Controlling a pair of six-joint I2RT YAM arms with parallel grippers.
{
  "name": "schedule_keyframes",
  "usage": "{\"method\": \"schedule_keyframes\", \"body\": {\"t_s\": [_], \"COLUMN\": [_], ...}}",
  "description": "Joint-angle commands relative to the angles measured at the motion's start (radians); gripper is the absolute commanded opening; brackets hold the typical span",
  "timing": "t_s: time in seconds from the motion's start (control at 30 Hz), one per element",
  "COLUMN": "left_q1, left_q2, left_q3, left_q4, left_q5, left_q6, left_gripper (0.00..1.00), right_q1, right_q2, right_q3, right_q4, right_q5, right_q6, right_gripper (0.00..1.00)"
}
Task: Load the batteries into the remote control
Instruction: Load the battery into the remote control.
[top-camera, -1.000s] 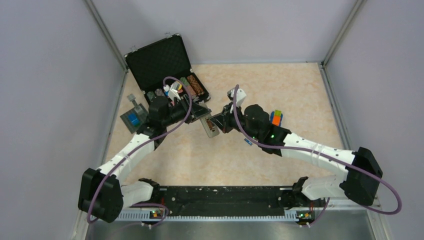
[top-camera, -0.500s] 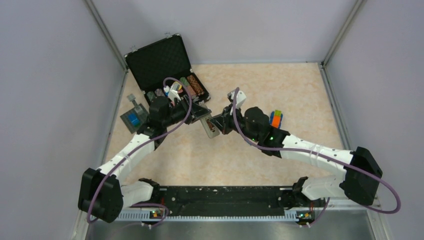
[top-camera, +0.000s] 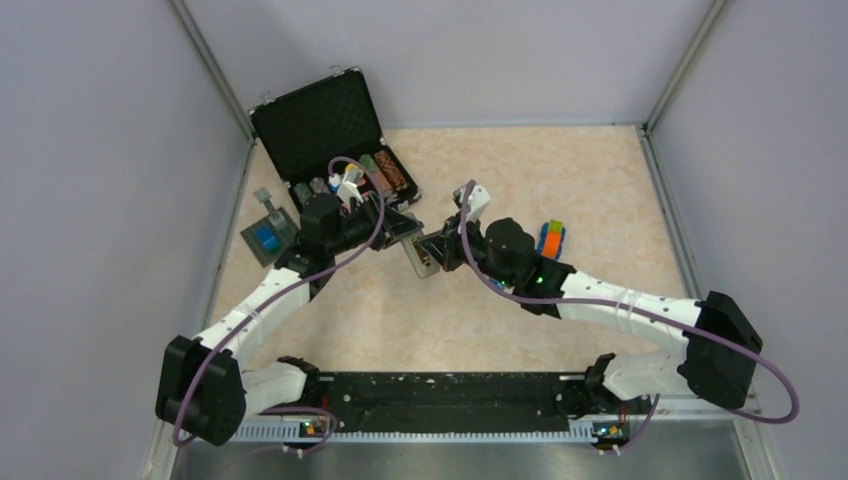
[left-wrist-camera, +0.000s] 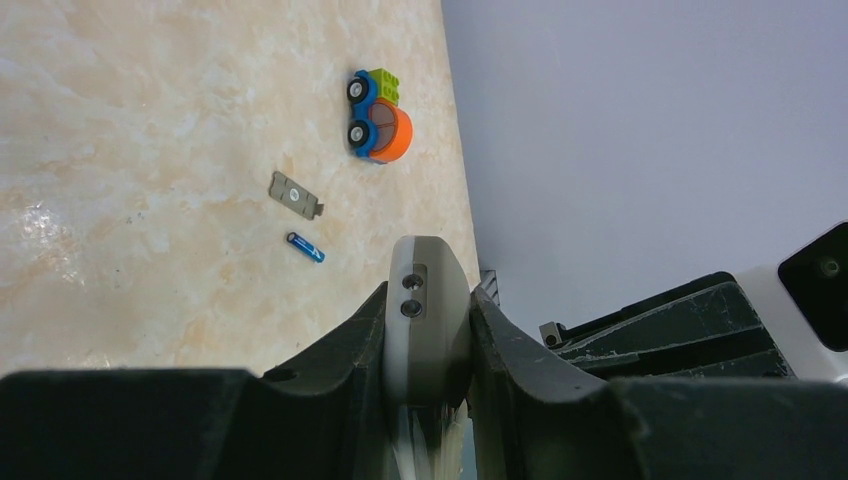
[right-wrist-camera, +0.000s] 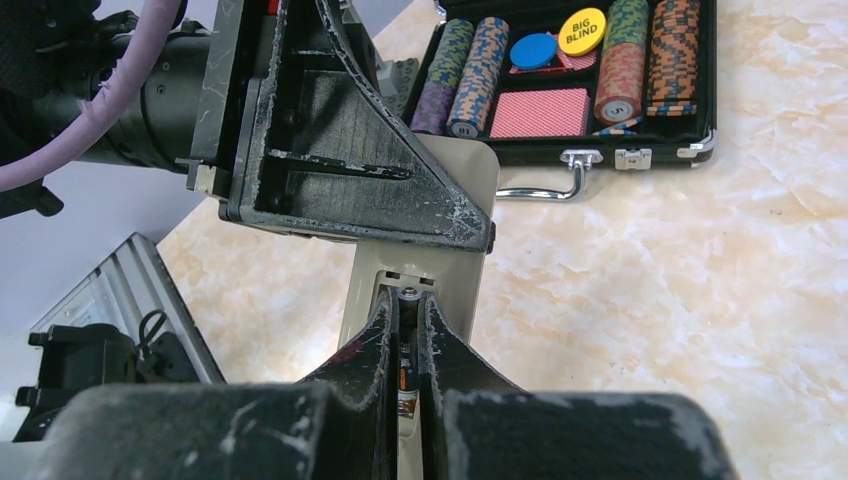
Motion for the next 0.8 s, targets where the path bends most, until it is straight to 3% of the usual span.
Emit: {"method": "schedule_keyframes", "body": {"t_s": [0.0,0.37,0.77], "left_q1": [-0.005,-0.005,-0.005], "left_q2": [-0.027,-0.026,-0.019], "left_q3": [0.008,0.036,0.044], "left_q4": [0.045,0.012,0.008], "left_q5": [0.005,-0.018,-0.013], "left_q6": [-0.014,0.011,0.017], "left_gripper": [0.0,0.0,0.0], "right_q1": [0.016,0.019,0.02], "right_q2": [0.003,0.008,0.034], "right_q3": [-0.006,-0.029,0.038], "right_q4": [0.042,-0.026,-0.099], "right_q5": [0.034,-0.02,-0.002], "right_q6": [-0.039,-0.078,-0.045], "right_gripper": [0.0,0.0,0.08]}}
